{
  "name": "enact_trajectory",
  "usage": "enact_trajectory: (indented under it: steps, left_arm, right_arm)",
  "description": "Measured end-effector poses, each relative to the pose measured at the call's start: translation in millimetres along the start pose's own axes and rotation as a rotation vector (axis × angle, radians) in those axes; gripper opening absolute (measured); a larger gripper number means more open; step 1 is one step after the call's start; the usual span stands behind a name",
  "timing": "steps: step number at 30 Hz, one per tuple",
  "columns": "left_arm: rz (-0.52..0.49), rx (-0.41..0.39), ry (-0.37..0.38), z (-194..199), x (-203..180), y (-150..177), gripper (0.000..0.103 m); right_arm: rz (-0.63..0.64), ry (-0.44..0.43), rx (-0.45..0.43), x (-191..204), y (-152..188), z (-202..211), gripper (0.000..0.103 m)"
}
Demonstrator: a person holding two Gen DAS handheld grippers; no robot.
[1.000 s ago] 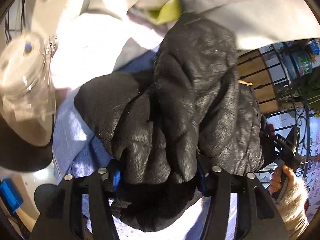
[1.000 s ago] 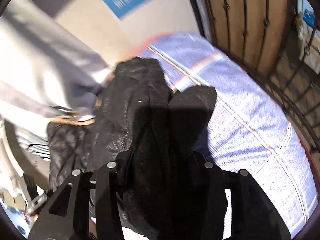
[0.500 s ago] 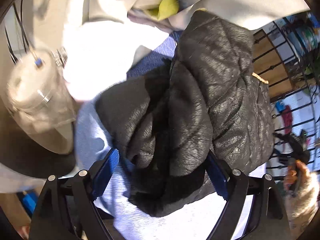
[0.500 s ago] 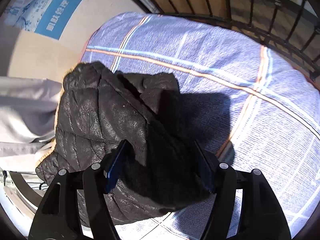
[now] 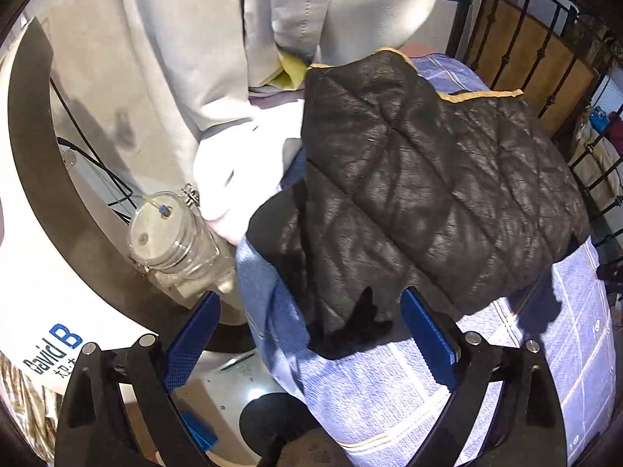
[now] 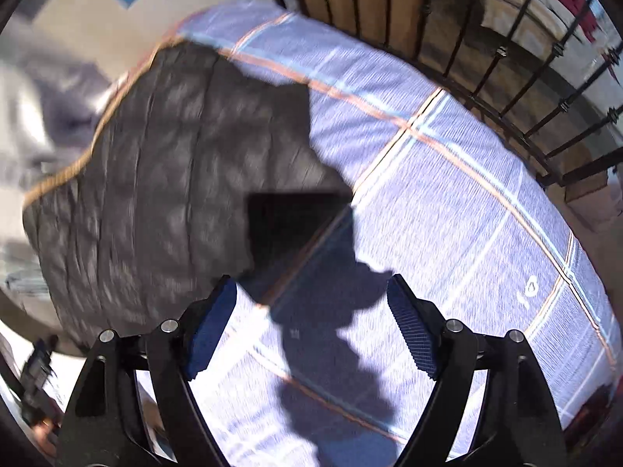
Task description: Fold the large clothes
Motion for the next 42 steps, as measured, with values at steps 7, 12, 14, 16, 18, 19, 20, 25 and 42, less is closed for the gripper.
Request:
enact_trajectory:
  steps: [7, 12, 14, 16, 18, 19, 20, 25, 42]
  left_arm:
    - [-0.080, 0.061, 0.010, 28, -50, 14, 0.097]
    - [-0.085, 0.079, 0.022, 43, -57, 12, 0.097]
    - [-0.104, 0.073, 0.003, 49, -60, 10, 0.097]
    - [-0.117, 0.067, -0.009, 55, -63, 8, 0.097]
    - [-0.121, 0.070, -0.012, 58, -66, 7, 0.097]
    - [-0.121, 0.074, -0.009, 58, -68, 7, 0.097]
    - [-0.125, 0.079, -0.006, 59, -69, 7, 0.097]
    - [-0.152, 0.089, 0.000, 59, -76, 12, 0.097]
    - [-0.143, 0.112, 0.004, 55, -73, 15, 0.097]
  right_arm:
    - [0.203, 0.041, 0.023, 70, 41, 4, 0.079]
    - [0.322, 0.123, -0.040, 106, 41, 39, 0.079]
    - [0.349, 0.138, -0.051, 115, 38, 48, 0.079]
    - [0.370, 0.166, -0.060, 122, 35, 53, 0.081]
    - [0.383, 0.184, -0.070, 127, 33, 58, 0.092]
    - [0.386, 0.190, -0.072, 128, 30, 58, 0.092]
    - [0.388, 0.196, -0.076, 130, 30, 59, 0.092]
    - [0.390, 0.200, -0.062, 133, 34, 52, 0.092]
    - [0.400, 0.200, -0.048, 135, 36, 48, 0.092]
Point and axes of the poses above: each gripper's, at about its wrist camera, not at the fingertips, and z roughly against the way its jaws point, x to its left, y to its underside, the point moved 5 cm from there along -z, roughly the way its jaws point, and after that the axes turned 7 degrees about -y, right-handed, at the moved point
